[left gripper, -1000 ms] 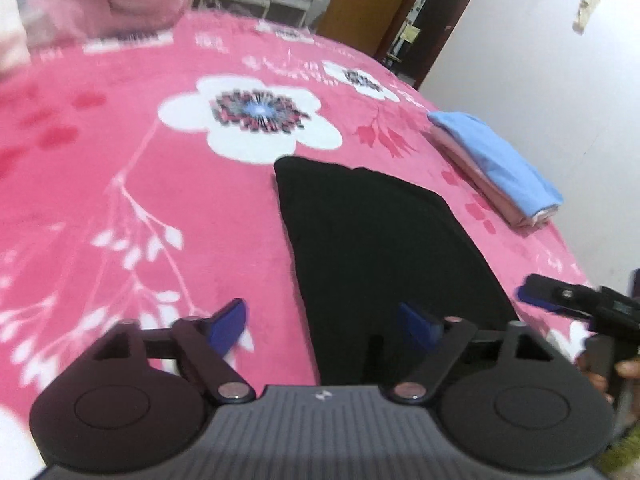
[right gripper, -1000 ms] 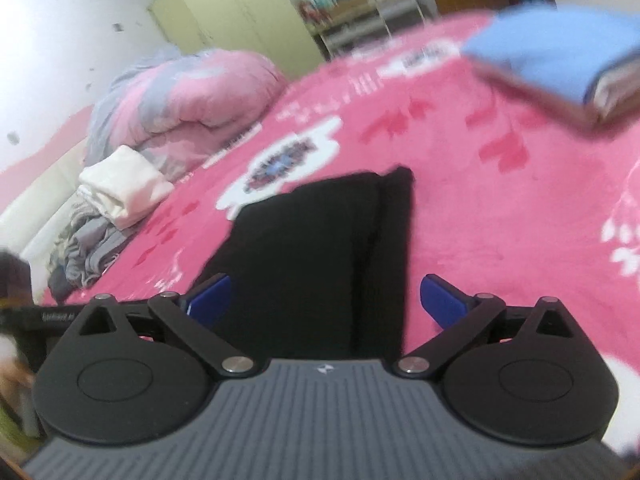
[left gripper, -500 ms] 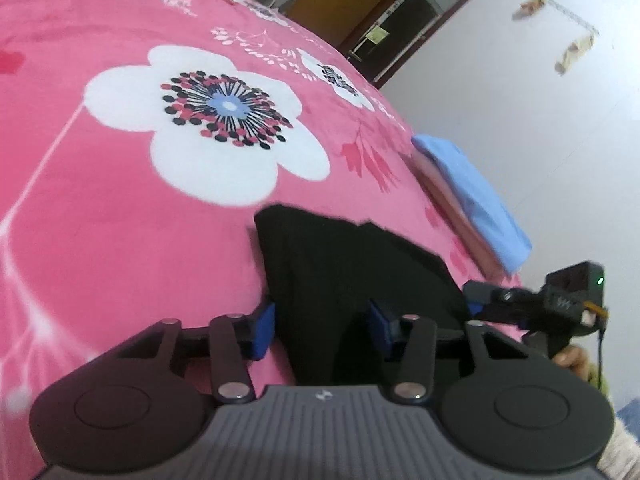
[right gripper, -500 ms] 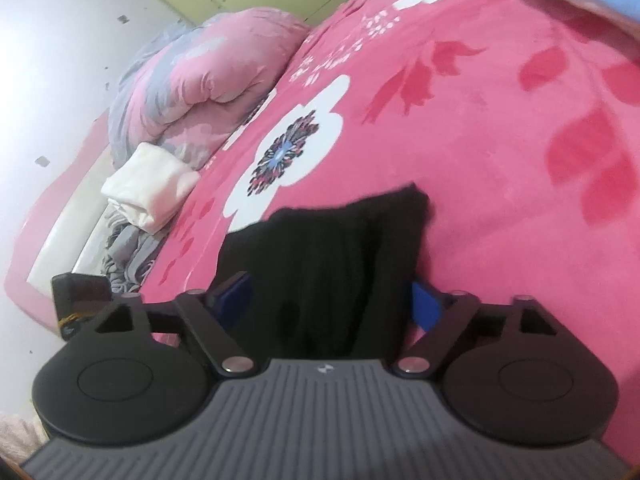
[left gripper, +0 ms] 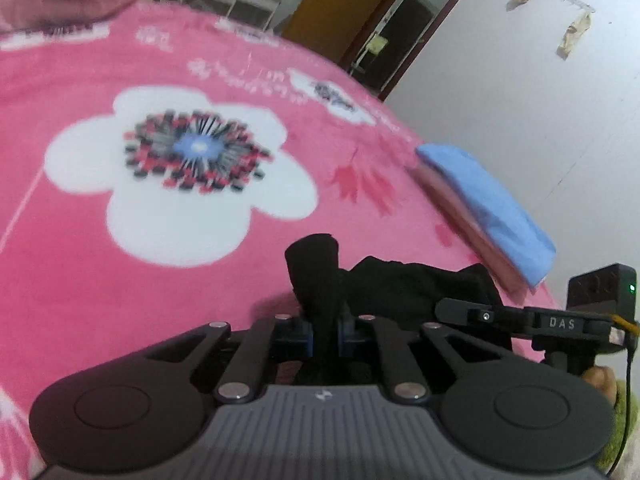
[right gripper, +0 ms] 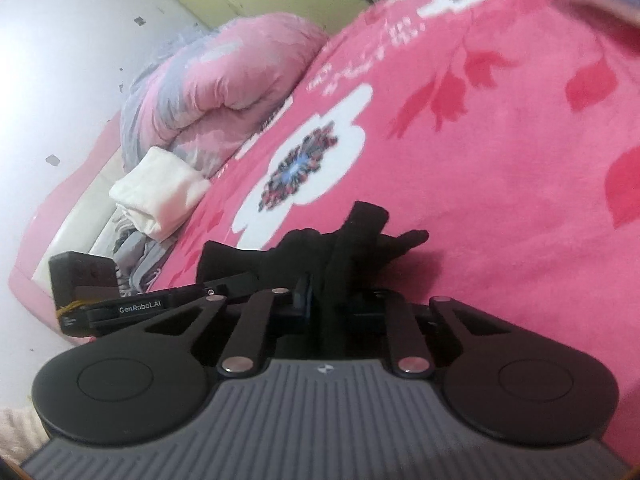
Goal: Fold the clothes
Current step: 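Grasp the folded black shirt end with both tools and lift it, then carry the lifted black shirt with both tools toward the blue clothes stack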
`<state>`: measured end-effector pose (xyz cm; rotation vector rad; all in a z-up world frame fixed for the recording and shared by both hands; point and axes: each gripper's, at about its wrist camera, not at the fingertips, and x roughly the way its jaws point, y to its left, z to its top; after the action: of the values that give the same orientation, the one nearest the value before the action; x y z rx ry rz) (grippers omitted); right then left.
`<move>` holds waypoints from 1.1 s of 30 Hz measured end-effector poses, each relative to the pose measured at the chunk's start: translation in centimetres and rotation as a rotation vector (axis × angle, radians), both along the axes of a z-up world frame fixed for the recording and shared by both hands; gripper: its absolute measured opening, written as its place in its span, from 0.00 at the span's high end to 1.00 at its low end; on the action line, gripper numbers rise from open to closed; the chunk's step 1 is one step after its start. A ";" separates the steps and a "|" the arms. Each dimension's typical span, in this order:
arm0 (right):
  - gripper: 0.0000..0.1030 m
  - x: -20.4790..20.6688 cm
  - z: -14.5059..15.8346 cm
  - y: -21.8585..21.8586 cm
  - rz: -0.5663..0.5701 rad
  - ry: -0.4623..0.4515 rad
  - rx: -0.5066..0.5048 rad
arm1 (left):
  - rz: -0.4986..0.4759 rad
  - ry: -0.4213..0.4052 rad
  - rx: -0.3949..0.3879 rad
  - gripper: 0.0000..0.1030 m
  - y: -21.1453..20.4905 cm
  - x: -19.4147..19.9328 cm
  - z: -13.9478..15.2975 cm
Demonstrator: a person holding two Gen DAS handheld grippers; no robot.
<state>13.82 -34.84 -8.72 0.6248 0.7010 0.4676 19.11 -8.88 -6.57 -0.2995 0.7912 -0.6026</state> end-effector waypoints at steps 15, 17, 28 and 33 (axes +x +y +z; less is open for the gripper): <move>0.91 -13.6 12.9 -1.1 -0.153 -0.425 -0.237 | -0.095 -0.425 -0.017 0.92 -6.6 -11.3 15.1; 0.91 -15.0 14.4 -2.3 -0.187 -0.471 -0.276 | -0.124 -0.446 -0.036 0.92 -8.7 -11.3 16.5; 0.91 -15.4 23.4 -14.1 -0.404 -0.621 -0.543 | -0.249 -0.508 -0.148 0.93 -22.7 -6.6 21.8; 0.91 -12.7 25.6 -19.4 -0.450 -0.663 -0.655 | -0.267 -0.521 -0.190 0.93 -28.4 -4.5 22.1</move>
<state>1.11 -54.23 16.85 -0.0213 0.0443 -0.0046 14.57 -37.28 15.51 -0.1963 0.2703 -0.9621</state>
